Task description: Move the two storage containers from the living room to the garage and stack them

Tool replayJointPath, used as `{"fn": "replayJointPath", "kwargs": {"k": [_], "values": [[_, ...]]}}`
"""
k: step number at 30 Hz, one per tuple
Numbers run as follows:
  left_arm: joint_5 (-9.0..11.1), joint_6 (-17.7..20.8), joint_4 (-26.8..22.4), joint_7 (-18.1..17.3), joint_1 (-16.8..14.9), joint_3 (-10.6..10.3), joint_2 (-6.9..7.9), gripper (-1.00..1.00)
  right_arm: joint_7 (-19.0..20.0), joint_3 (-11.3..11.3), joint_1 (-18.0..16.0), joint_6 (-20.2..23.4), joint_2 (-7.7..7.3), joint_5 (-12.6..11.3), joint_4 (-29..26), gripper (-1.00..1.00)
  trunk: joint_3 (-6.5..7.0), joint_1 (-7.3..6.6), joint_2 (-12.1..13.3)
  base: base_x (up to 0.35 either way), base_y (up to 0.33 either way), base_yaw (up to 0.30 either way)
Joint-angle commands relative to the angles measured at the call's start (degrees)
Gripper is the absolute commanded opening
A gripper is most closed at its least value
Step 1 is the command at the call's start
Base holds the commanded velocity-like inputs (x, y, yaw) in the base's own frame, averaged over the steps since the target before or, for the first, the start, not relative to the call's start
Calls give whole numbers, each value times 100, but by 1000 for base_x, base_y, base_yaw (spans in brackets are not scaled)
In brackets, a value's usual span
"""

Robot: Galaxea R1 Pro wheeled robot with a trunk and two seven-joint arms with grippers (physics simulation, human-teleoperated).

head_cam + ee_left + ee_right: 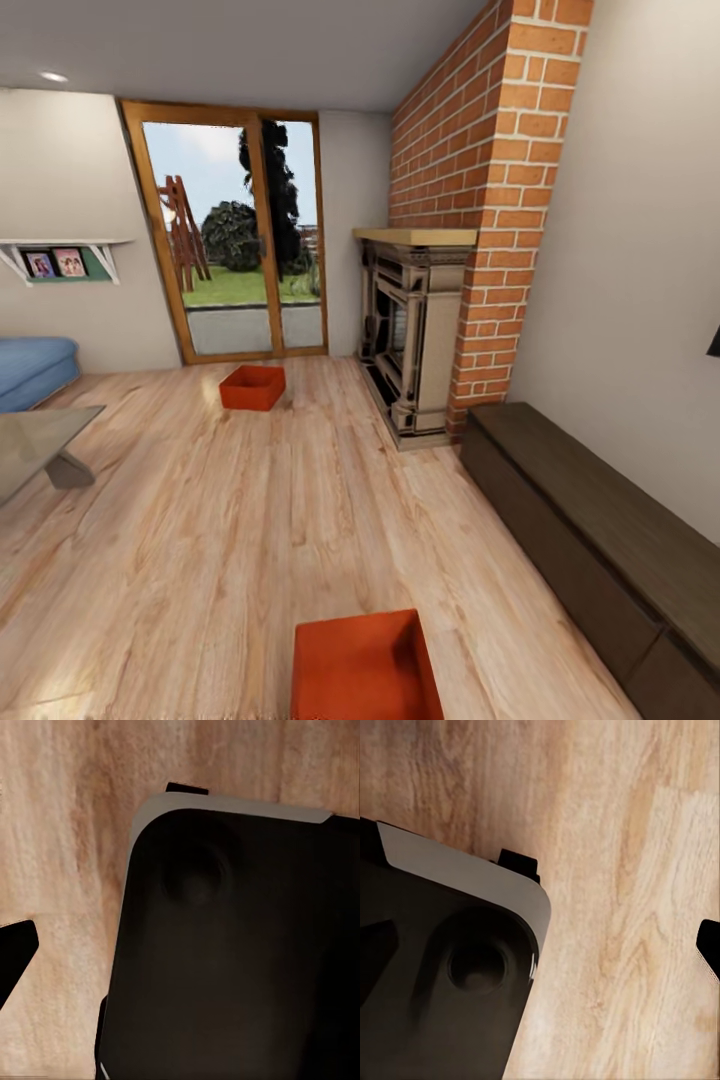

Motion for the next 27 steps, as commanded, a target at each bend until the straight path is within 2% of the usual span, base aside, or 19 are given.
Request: {"fn": "replayJointPath", "kwargs": {"k": [1, 8, 14, 27], "values": [[24, -13, 0, 8, -1, -4, -1, 100, -5, 49, -4, -30, 2, -54, 13, 100, -8, 0, -3, 0, 0, 254], [23, -13, 0, 9, -1, -4, -1, 100, -5, 49, -4, -30, 2, -53, 13, 100, -25, 0, -3, 0, 0, 246], [19, -13, 0, 7, -1, -4, -3, 100, -5, 49, -4, -30, 2, -53, 13, 100, -27, 0, -3, 0, -29, 54], [19, -13, 0, 6, -1, -4, -1, 100, -5, 49, -4, -30, 2, -53, 13, 100, -27, 0, -3, 0, -244, 2]]}}
